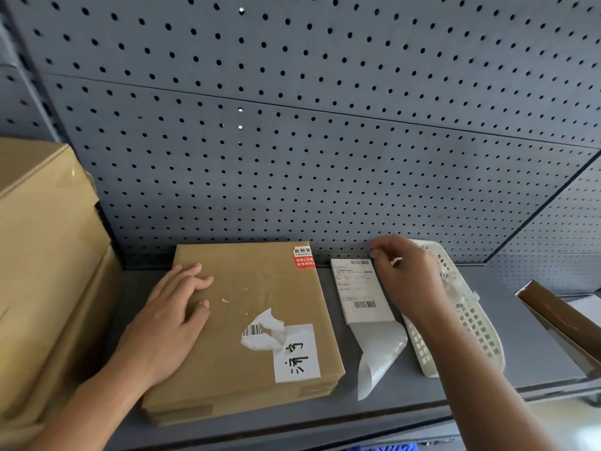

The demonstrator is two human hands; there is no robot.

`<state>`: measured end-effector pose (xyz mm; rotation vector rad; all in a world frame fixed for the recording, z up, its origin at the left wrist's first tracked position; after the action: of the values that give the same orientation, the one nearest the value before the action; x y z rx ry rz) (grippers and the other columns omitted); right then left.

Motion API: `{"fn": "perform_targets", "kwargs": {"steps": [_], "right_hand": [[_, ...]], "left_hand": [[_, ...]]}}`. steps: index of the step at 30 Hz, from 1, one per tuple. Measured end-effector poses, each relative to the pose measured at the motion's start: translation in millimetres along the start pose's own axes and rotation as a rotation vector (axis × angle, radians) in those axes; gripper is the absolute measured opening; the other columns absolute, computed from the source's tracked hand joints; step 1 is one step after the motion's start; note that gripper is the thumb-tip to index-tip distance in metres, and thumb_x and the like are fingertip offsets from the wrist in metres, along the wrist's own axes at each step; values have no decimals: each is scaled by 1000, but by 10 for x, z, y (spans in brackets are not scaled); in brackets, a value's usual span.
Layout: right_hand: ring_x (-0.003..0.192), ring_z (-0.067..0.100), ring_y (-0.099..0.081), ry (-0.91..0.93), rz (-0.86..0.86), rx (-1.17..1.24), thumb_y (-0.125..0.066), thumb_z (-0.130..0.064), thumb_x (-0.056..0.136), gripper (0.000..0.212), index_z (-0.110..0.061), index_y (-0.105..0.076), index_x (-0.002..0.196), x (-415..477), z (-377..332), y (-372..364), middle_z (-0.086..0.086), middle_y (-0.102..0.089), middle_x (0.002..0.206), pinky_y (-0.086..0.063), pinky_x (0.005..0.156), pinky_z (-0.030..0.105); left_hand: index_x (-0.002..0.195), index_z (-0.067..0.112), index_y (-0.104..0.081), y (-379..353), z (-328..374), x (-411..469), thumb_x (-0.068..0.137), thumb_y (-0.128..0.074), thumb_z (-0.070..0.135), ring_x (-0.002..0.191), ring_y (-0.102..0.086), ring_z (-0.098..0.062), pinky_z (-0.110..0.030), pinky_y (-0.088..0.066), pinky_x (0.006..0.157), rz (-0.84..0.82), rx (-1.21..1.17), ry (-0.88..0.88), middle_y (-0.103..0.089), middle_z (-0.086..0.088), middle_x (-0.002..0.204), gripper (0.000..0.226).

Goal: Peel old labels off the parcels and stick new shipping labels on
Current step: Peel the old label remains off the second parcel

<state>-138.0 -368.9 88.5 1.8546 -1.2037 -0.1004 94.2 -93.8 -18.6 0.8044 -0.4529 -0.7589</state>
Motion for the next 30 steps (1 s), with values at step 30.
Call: {"fn": "perform_targets", "kwargs": {"steps": [30], "right_hand": [[72, 12, -57, 251, -226, -7, -58, -3, 88, 19, -17, -68, 80, -870, -793, -1289, -11, -60, 85, -46, 59, 24]], "left_hand": [[140, 39, -43, 20, -6, -43, 105, -41, 39, 148, 9, 12, -43, -29, 117, -21, 12, 41, -14, 30, 161, 36]]}}
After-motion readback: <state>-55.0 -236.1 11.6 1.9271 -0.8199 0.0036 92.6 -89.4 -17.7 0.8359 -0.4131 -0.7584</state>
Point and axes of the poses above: each hand's wrist, its own x-axis towards the middle knuckle, its own y-axis out of the back of the hand, z = x × y, the point moved 9 cm from there along x, towards the middle knuckle
